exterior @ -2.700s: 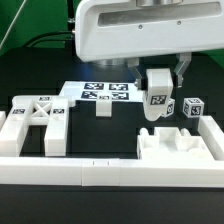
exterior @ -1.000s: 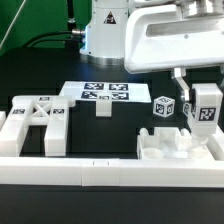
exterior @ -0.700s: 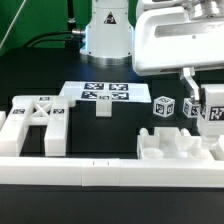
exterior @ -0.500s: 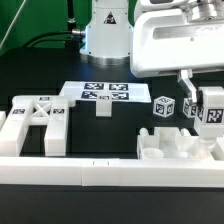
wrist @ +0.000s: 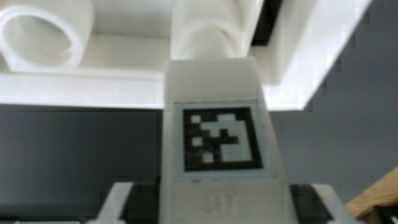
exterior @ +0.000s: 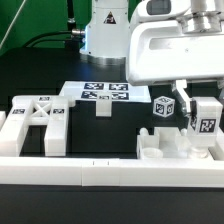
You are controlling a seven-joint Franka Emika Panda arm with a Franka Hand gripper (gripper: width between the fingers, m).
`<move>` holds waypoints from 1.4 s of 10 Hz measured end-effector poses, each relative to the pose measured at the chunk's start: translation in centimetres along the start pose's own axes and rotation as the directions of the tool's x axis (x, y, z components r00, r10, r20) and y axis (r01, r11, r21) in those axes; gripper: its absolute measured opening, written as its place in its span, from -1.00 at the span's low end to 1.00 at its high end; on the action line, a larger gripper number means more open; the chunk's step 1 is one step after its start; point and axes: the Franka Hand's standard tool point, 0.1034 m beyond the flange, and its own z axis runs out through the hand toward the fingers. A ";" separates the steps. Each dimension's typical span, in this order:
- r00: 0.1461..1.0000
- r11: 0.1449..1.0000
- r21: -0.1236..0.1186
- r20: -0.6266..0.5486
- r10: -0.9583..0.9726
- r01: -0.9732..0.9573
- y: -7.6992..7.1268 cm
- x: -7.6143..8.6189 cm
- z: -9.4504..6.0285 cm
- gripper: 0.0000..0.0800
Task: Assemble chair
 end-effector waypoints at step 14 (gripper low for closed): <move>0.999 1.000 -0.002 -0.032 -0.027 0.027 0.0 1.1 -0.6 0.62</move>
Offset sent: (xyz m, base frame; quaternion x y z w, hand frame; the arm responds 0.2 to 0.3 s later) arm -0.0114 -0.0017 -0.0173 -0.0077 0.0099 -0.0043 0.9999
